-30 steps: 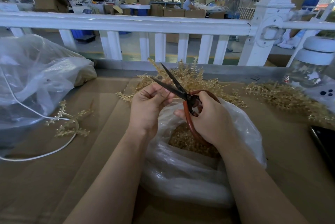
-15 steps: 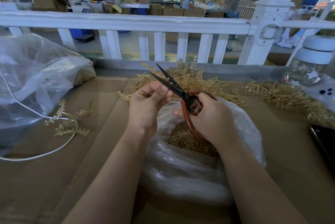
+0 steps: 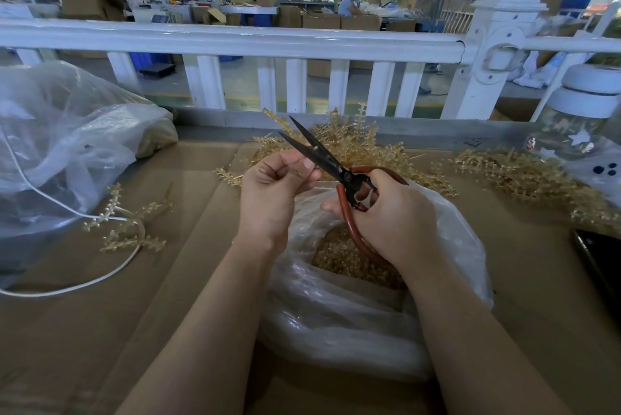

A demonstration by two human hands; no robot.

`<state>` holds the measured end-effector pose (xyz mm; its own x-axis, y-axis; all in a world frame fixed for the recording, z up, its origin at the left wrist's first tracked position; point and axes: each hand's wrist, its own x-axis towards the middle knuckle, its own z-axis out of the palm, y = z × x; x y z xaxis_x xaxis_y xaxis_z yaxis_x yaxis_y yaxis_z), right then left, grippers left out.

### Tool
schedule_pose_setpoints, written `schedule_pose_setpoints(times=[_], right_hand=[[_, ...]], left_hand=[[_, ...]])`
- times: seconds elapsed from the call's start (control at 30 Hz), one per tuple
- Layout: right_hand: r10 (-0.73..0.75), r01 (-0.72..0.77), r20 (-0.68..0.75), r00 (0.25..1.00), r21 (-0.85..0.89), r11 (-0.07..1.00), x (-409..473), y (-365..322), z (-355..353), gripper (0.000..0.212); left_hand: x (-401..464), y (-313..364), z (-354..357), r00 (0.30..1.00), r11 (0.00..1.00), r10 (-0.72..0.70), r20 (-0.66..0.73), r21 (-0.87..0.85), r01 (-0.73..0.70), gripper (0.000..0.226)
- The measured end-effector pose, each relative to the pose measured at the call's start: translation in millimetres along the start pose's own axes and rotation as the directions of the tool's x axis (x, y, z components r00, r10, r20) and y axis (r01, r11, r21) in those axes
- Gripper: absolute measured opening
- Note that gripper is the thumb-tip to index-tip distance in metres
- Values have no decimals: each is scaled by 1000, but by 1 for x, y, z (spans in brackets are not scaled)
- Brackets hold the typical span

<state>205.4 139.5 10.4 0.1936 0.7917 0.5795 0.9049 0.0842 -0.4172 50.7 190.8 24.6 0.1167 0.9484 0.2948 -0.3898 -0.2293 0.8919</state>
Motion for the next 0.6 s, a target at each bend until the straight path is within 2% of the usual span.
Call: schedule_pose_setpoints(times=[0.4, 0.6], right_hand=[[-15, 15, 14, 1000, 29, 999, 0, 2, 3, 74], [-15, 15, 4, 1000, 48, 999, 0, 4, 3, 76]], left_hand=[[1, -1, -3, 1000, 1000, -3, 25, 11, 2, 7], [0, 0, -1, 999, 997, -50, 19, -59, 51, 6]])
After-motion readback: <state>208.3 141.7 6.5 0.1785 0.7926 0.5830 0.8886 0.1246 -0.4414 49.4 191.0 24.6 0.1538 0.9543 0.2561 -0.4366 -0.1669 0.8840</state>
